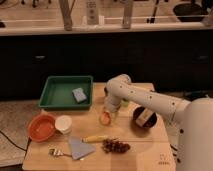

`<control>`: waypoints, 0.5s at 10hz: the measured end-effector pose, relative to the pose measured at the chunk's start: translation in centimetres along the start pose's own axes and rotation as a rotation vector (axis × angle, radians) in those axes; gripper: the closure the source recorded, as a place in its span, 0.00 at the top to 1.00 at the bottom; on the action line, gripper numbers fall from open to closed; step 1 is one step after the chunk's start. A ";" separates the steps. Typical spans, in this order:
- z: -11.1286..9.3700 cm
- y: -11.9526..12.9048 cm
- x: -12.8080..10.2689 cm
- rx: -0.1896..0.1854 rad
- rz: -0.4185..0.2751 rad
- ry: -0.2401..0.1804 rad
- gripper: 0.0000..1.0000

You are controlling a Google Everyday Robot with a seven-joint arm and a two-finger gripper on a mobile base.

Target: Place apple in paper cup

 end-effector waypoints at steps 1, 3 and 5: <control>0.1 0.0 -0.1 -0.003 -0.002 -0.003 0.00; 0.4 0.0 -0.3 -0.009 -0.007 -0.009 0.00; 0.1 0.1 -0.4 -0.012 -0.009 -0.010 0.00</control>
